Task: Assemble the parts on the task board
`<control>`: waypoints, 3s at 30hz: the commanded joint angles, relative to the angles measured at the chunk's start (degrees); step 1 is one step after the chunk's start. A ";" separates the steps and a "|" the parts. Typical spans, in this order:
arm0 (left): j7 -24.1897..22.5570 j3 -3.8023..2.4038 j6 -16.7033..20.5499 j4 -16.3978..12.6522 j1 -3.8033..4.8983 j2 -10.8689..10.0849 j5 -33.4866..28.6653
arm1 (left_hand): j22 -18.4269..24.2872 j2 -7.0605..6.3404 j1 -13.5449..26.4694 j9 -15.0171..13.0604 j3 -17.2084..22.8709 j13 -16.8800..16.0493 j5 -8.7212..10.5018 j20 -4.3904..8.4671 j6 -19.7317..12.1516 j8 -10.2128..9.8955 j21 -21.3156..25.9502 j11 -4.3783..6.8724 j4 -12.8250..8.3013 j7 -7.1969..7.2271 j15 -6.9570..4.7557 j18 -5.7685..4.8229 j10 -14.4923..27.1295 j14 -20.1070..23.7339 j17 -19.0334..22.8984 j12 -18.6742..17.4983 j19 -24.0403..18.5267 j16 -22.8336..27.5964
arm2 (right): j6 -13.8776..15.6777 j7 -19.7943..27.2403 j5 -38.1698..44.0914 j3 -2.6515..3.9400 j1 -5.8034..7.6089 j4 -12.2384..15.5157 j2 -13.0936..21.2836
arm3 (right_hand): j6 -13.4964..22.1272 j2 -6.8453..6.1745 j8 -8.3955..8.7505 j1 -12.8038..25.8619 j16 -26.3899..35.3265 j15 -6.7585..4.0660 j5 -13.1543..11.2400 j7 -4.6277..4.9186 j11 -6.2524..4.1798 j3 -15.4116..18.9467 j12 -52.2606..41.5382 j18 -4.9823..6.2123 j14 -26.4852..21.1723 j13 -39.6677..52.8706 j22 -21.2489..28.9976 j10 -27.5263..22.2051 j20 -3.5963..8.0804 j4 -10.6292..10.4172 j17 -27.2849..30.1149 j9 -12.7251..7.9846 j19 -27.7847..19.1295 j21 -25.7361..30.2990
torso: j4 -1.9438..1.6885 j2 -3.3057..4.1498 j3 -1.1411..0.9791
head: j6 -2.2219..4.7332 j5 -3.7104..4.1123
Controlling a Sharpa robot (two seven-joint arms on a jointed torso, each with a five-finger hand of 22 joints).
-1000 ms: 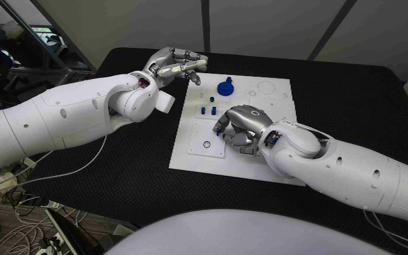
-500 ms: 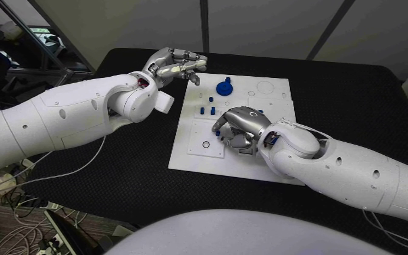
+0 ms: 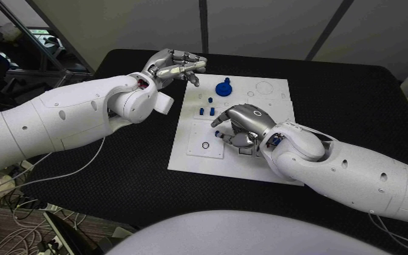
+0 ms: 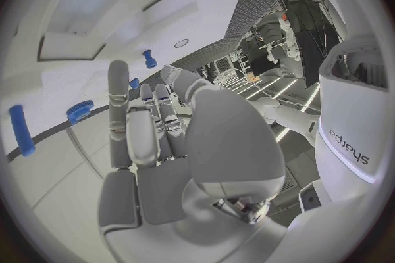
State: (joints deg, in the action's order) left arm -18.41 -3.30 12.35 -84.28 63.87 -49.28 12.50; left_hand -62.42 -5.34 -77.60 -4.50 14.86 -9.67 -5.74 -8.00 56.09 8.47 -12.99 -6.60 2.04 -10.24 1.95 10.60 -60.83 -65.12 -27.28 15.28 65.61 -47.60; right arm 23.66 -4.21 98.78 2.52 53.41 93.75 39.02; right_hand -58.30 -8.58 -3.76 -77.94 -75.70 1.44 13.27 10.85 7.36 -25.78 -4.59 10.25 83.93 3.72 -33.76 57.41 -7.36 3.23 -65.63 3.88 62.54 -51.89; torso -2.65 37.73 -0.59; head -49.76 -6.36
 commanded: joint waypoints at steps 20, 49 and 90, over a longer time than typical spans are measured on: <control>-0.19 -0.03 -0.93 -0.29 0.06 -0.60 -0.16 | 0.11 0.34 -0.39 0.10 -0.41 -0.08 -0.24 0.05 -0.19 -0.23 0.34 -0.01 0.08 -0.27 0.35 -0.25 0.59 -0.08 0.10 0.20 0.44 0.26 | -11.27 -2.70 -6.91 3.61 7.30 -1.84 9.97 | 0.99 -0.60 0.08 0.95 -0.77 -0.34 -0.29 -1.71 -1.15 3.90 -2.70 0.40 1.39 -0.04 0.50 0.62 0.50 -1.21 -0.80 0.09 -0.11 0.11 | -0.01 0.04 0.04 | 2.74 3.14; -0.03 -0.03 -0.86 0.48 0.06 -0.08 -0.15 | 0.16 0.39 -0.58 0.10 -0.45 -0.09 -0.25 0.05 -0.20 -0.22 0.38 -0.01 0.01 -0.26 0.35 -0.25 0.63 -0.06 0.10 0.24 0.46 0.27 | -17.55 -2.98 -5.35 3.65 7.59 -2.70 9.57 | -0.23 0.43 -0.48 0.46 -1.22 -0.80 0.01 -2.05 -1.73 5.61 -5.02 0.29 1.70 0.22 0.53 2.81 0.91 -2.11 -1.30 0.41 0.85 0.14 | -0.06 0.05 0.04 | 2.26 3.25; 0.22 -0.02 -1.09 0.72 0.03 0.00 -0.15 | 0.23 0.57 -0.74 0.10 -0.51 -0.10 -0.26 0.03 -0.20 -0.20 0.44 -0.04 0.03 -0.31 0.36 -0.24 0.69 -0.05 0.10 0.30 0.48 0.28 | -19.77 -4.01 -3.72 3.62 7.55 -3.65 8.58 | -2.86 1.52 -1.04 -0.87 -1.29 -1.20 0.73 -1.89 -2.16 4.11 -6.22 -0.07 1.75 0.19 -1.16 6.10 1.29 -2.47 -1.30 0.74 2.28 -1.27 | -0.07 0.07 0.03 | 2.00 3.44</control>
State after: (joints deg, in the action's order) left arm -17.99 -3.28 11.93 -83.47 63.82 -49.28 12.49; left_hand -62.28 -5.03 -77.90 -4.46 14.69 -9.71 -5.74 -8.00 56.09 8.48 -12.77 -6.58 2.21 -10.23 1.95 10.61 -60.42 -65.11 -27.26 15.28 65.61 -47.60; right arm 4.85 -8.07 94.44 6.13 60.89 90.20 47.73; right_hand -60.80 -7.37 -4.43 -78.57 -76.87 0.59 13.82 9.04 5.22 -21.31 -10.62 10.25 83.95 3.87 -34.83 63.10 -6.02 0.75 -66.97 4.54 64.32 -52.96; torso -2.73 37.78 -0.55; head -47.80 -2.91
